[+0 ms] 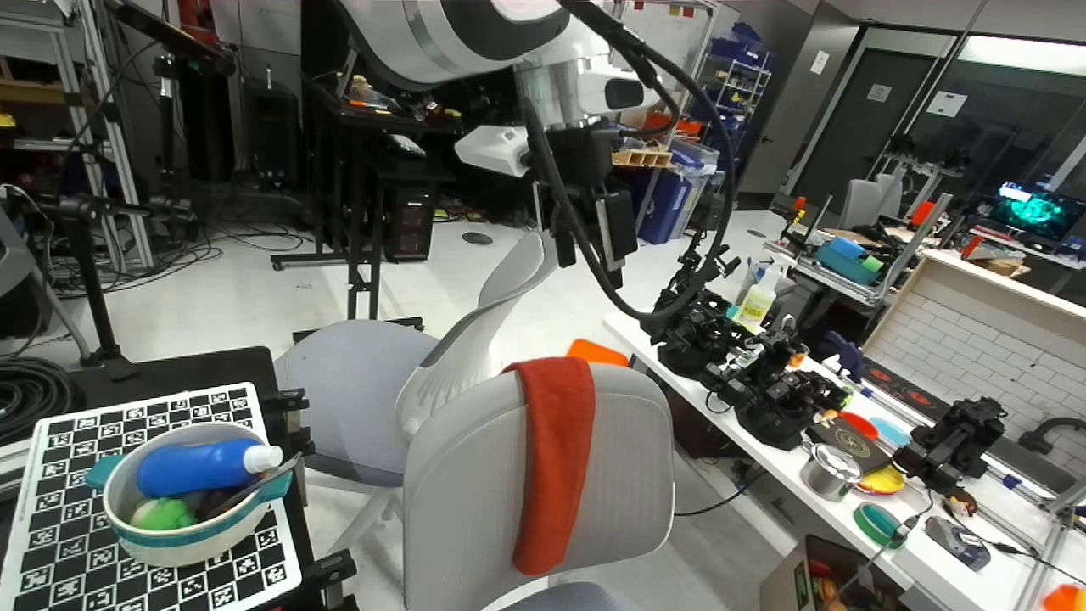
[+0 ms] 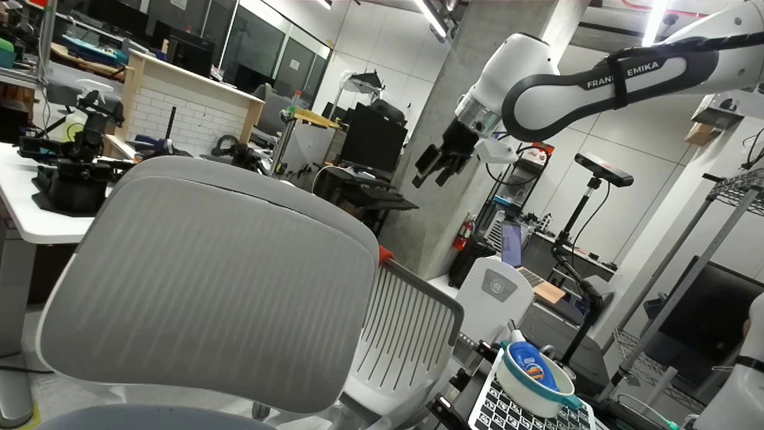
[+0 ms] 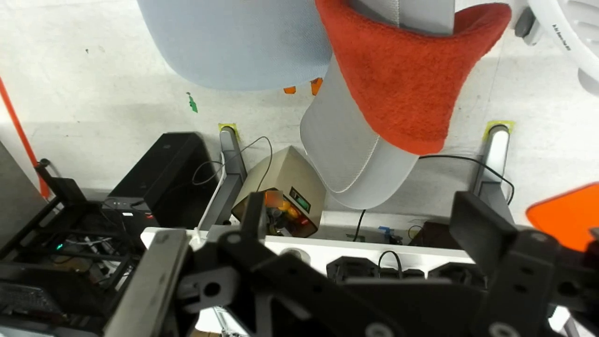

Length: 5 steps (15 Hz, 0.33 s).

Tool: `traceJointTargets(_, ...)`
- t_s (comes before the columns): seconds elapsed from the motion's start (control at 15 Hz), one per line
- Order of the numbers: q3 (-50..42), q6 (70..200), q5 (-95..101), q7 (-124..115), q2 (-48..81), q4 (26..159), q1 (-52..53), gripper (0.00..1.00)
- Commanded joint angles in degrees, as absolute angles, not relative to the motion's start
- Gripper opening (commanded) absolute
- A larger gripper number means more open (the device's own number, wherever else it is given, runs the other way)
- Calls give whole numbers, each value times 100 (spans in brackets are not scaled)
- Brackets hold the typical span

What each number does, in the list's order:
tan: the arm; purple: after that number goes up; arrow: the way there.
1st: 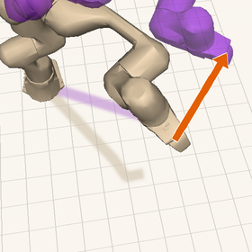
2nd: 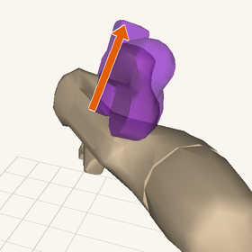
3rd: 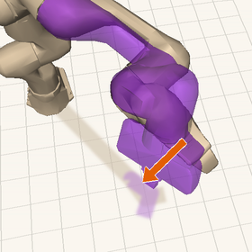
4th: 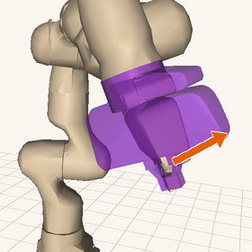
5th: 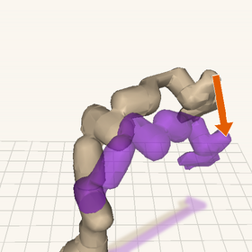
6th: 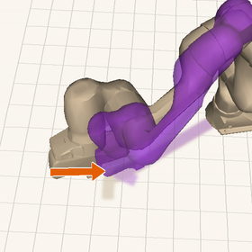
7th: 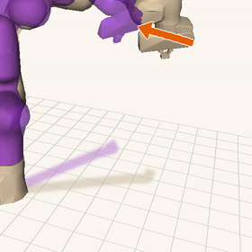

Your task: Move the orange towel to the chair on the left then back to the right

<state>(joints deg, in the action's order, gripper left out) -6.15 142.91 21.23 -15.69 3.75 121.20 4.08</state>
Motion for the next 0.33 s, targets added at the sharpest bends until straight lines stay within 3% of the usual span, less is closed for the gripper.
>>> traceJointTargets(0.0, -475, 14284, 2124, -1560, 435, 12098, 261, 100)
traceJointTargets(0.27, -484, 14293, 2126, -1561, 541, 12078, 262, 100)
